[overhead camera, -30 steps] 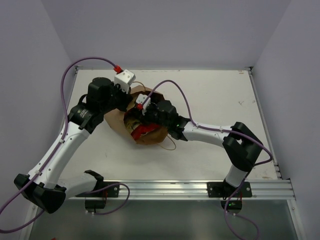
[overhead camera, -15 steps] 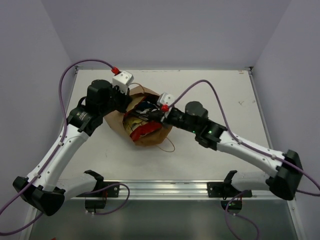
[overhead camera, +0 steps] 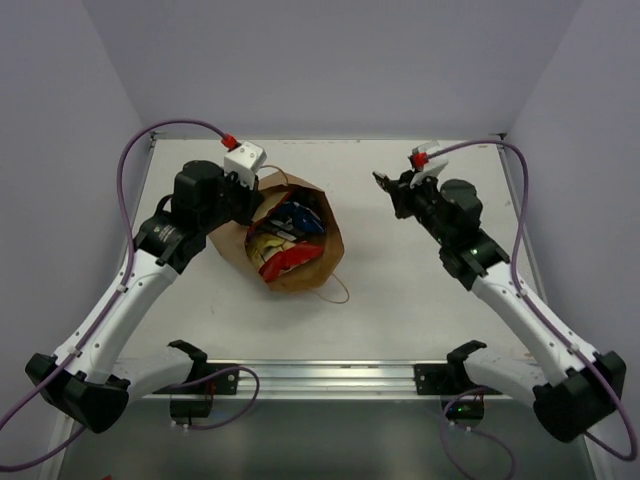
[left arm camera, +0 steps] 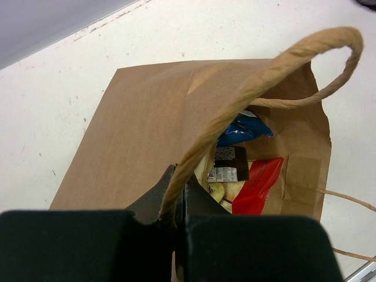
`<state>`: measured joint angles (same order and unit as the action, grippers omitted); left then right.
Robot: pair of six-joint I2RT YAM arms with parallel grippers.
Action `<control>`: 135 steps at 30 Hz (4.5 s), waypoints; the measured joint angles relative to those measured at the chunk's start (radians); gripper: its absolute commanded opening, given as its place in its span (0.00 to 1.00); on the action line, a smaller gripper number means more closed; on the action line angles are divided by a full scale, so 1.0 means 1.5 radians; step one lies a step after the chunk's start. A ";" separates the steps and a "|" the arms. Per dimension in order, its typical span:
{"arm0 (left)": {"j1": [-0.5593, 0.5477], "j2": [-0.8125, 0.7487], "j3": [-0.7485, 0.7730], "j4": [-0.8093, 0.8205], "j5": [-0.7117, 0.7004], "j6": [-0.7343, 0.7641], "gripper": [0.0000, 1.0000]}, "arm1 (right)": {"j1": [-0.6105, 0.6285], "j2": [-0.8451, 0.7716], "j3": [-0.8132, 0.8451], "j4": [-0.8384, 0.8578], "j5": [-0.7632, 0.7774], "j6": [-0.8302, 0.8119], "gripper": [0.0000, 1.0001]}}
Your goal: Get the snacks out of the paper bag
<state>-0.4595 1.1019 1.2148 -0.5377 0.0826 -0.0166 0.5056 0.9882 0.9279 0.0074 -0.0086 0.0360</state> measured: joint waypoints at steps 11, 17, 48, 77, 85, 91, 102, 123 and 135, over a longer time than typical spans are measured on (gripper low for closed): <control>0.000 -0.002 -0.001 0.001 0.000 -0.005 0.00 | -0.119 0.355 0.097 -0.035 -0.086 0.117 0.21; 0.000 -0.002 -0.001 0.001 0.000 -0.006 0.00 | -0.104 0.317 0.074 -0.077 -0.116 0.120 0.74; 0.000 0.007 -0.001 0.004 0.009 -0.018 0.00 | 0.203 0.426 0.171 -0.059 -0.216 -0.161 0.56; -0.001 0.010 -0.001 0.015 -0.053 -0.017 0.00 | 0.178 -0.084 0.020 -0.127 0.059 -0.052 0.00; 0.000 0.016 -0.001 0.025 -0.062 -0.017 0.00 | -0.065 -0.120 -0.083 -0.176 0.170 0.114 0.00; 0.001 0.016 -0.001 0.024 -0.050 -0.017 0.00 | -0.136 0.020 -0.123 -0.164 0.163 0.209 0.42; 0.001 0.014 -0.001 0.021 -0.033 -0.017 0.00 | -0.116 -0.017 -0.129 -0.127 -0.002 0.178 0.74; 0.002 0.010 -0.001 0.006 -0.005 -0.050 0.00 | 0.263 0.359 0.032 0.263 -0.091 0.239 0.72; 0.005 0.007 -0.001 0.004 -0.005 -0.095 0.00 | 0.311 0.529 0.090 0.409 0.020 0.398 0.76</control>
<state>-0.4519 1.1130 1.2129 -0.5316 0.0750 -0.1593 0.9726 1.7813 1.0630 0.6212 0.0219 0.6334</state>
